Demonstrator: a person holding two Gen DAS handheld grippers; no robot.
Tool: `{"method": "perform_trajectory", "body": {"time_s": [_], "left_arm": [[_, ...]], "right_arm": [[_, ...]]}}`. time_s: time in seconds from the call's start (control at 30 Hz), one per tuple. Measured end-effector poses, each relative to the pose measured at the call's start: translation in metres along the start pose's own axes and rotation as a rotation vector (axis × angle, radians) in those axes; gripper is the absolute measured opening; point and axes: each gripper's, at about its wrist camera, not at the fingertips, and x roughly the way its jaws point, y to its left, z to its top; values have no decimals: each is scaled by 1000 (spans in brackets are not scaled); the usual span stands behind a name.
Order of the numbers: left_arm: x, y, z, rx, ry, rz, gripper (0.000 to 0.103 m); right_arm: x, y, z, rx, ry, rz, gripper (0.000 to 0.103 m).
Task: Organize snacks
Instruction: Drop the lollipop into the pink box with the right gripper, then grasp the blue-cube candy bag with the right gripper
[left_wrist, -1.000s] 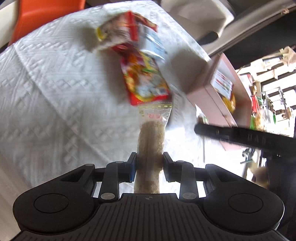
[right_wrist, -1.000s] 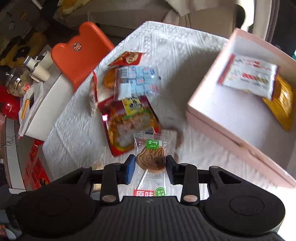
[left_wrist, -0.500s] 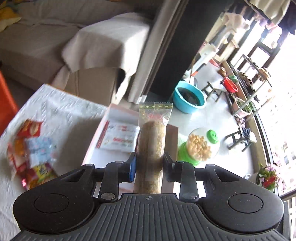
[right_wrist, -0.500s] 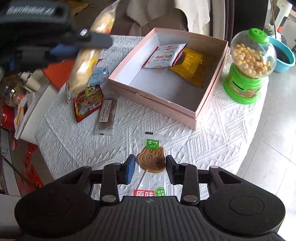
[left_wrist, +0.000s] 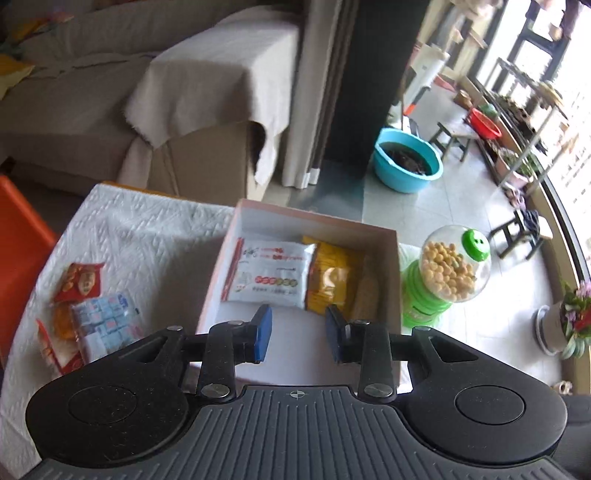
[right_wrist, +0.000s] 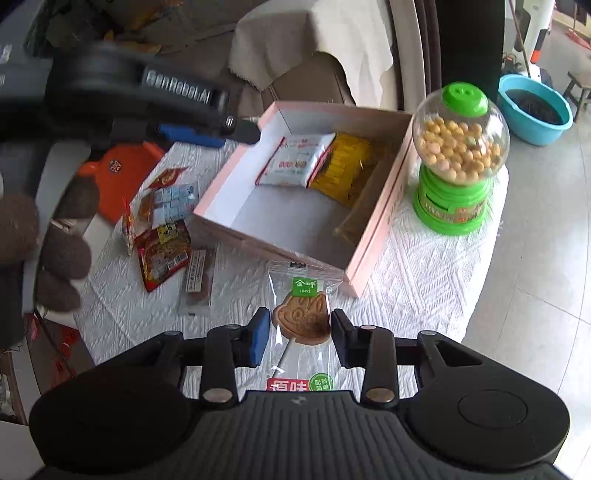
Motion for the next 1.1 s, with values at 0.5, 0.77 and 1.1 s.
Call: {"method": "perform_trajectory", "body": {"time_s": [0.5, 0.77, 1.1], "left_arm": [[-1, 197, -126, -395, 147, 62, 35], [0, 253, -74, -343, 44, 19, 35], [46, 335, -34, -429, 17, -20, 35]], "right_arm": [[63, 68, 65, -95, -77, -53, 57], [129, 150, 22, -222, 48, -113, 62], [156, 198, 34, -253, 68, -125, 62]]}}
